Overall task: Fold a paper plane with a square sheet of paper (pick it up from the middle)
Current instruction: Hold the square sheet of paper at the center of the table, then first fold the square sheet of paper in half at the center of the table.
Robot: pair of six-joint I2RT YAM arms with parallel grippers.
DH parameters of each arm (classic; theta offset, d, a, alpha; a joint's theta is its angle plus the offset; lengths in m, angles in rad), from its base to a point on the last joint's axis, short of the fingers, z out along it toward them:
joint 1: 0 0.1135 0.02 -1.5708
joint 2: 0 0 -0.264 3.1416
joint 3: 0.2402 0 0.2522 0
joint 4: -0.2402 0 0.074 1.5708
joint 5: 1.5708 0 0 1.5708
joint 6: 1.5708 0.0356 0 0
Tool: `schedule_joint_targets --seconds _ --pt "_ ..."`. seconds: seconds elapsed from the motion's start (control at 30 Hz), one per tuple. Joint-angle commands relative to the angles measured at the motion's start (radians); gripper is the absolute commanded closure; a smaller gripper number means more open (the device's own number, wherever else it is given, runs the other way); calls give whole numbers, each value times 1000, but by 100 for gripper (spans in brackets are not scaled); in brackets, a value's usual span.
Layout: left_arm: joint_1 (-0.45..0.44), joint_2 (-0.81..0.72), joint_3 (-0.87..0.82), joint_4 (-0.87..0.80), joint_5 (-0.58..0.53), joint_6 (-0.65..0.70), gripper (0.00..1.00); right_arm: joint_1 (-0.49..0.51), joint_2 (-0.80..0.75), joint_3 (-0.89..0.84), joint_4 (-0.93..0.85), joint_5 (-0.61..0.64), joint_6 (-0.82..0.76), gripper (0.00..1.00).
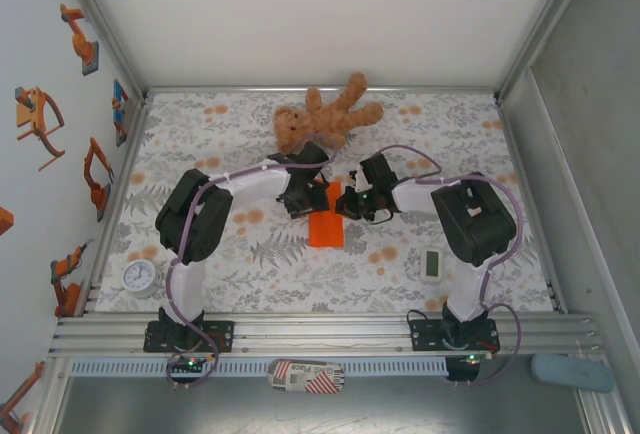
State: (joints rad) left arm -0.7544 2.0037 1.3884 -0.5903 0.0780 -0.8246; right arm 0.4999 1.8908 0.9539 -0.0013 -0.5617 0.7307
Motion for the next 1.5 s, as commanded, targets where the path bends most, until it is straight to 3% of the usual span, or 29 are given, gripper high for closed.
schedule_joint_targets --seconds 0.0,0.1,0.23,0.4,0.5,0.63,1.1,1.37,1.47 --pt "18 -109 0 -82 -107 31 46 3 78 -18 -132 109 -46 99" --pt "23 -213 -36 -31 -127 53 49 3 92 -10 -132 116 -53 99" --pt "29 -282 -129 157 32 73 56 4 110 2 -140 121 -63 100" --pt "25 -216 -153 288 218 48 72 3 126 8 -151 128 -80 100" --pt "27 -162 -137 293 234 43 83 2 132 6 -152 131 -89 100" --pt "36 -114 -137 296 236 32 89 2 137 0 -154 132 -96 100" --pt "70 3 -142 317 307 27 95 2 155 13 -196 153 -109 100" --pt "142 -48 -305 427 385 137 94 2 177 25 -264 184 -125 100" --pt "174 -71 -332 391 387 206 94 2 187 21 -281 197 -130 100"
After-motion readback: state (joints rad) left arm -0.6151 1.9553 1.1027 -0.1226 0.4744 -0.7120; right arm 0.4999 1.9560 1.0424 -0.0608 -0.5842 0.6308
